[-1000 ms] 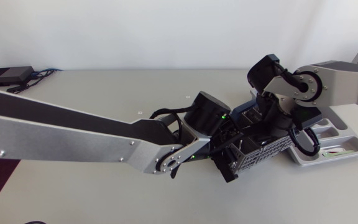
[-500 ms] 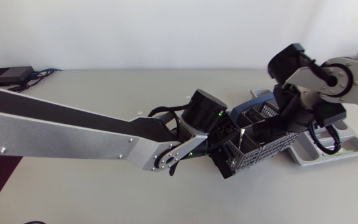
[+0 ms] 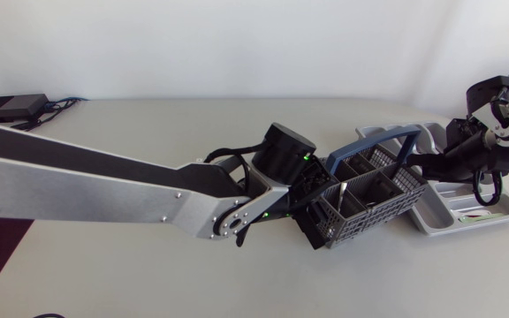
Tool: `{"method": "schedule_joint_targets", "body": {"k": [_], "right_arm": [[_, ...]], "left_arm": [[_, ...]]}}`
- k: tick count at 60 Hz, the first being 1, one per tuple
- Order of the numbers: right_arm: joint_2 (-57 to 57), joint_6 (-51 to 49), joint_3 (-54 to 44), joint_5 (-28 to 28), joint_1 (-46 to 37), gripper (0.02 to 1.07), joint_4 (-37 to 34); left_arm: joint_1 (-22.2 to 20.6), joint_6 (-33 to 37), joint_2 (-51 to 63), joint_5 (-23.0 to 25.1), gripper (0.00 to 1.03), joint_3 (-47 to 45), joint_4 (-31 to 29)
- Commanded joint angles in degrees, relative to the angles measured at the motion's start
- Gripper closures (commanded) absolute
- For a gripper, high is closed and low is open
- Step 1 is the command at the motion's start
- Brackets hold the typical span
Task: Sort the cutlery from the basket into the organizer compartments.
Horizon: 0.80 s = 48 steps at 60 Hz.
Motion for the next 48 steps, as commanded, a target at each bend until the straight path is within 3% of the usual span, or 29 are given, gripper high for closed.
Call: {"method": "schedule_joint_targets", "body": {"k": [1,12,22,35,48], "right_arm": [[2.49,-1.06,-0.15,-3.48,0.06,0.63,-0.69],[-1.03,-1.41,-2.78,-9.54,2.08,0.63,-5.53],[-7.09,-1.94,-5.95,-12.88,7.35,0.63,-10.18],[-10.96,0.35,-7.26,-13.41,16.14,0.63,-12.91],[-10.52,4.48,-6.56,-12.53,23.0,0.63,-12.03]], "left_arm": [[0.76,1.21,-1.26,-0.44,0.56,-1.5,0.04],[2.96,1.38,-2.14,-0.18,0.56,-3.34,-0.49],[9.64,1.47,-6.71,3.34,0.56,-8.0,-0.75],[19.04,2.79,-12.59,11.86,0.56,-11.87,-5.15],[22.2,4.72,-15.49,14.59,0.56,-16.09,-5.5]]}}
